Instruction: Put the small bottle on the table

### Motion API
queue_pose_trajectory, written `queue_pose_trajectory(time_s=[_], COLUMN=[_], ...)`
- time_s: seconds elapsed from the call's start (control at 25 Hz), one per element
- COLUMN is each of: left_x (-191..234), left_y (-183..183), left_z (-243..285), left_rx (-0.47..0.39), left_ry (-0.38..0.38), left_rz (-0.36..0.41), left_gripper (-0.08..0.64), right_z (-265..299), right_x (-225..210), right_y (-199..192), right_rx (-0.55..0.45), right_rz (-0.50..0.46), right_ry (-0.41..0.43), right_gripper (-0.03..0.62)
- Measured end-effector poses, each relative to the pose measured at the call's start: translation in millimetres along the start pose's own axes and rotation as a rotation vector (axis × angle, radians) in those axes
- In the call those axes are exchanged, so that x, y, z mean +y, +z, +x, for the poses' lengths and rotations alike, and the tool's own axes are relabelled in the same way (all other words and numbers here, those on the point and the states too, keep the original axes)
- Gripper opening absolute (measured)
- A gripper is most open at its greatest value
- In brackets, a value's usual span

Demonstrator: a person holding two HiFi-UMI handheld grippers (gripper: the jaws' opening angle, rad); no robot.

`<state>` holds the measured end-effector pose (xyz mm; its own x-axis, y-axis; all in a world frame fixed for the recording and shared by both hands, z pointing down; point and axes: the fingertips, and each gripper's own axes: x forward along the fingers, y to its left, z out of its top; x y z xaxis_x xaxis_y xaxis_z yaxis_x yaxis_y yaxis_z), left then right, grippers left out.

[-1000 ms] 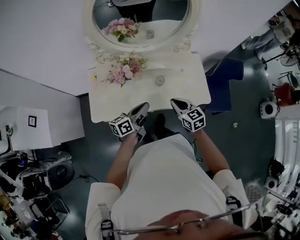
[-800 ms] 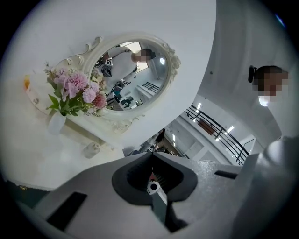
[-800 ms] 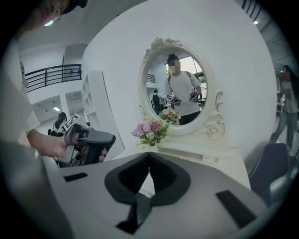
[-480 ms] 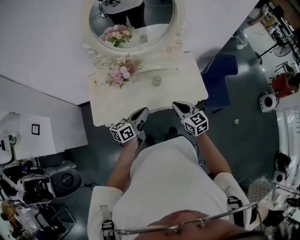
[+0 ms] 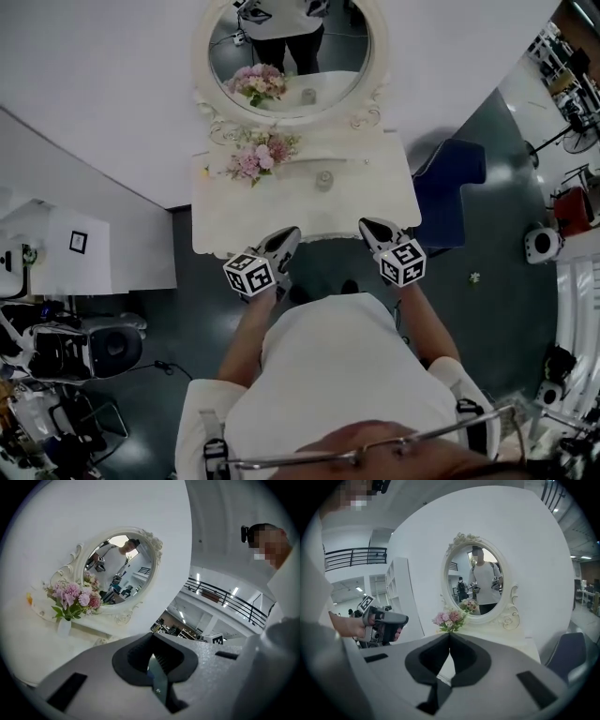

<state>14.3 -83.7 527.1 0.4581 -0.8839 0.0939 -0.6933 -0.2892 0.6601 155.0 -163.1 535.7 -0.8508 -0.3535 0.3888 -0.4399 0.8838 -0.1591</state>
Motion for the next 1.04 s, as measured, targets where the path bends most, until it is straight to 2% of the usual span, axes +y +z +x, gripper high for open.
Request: queue_pose_trajectory(time_s=[0.12,0.36,1.04], left_x=[2,0,2], left_y=[0,-2,9], left_z=[4,12,23], left_rx=[-0.013,-0.015,-0.015], left_ry=[0.01,0.02,0.02], left_rz=[-0.021,-0.014,0.009], left_gripper=[0.003,0.003,0.003], right_z=[-1,2,6], right_x=[-1,3,-8], right_y=[8,12,18], right_rx=[-0.012,-0.009,-0.011], right_rz=[-0.025,-0.055,-0.052], right_ry=[0.024,0.062,0.055], right_gripper=[0.006,0.006,0.006])
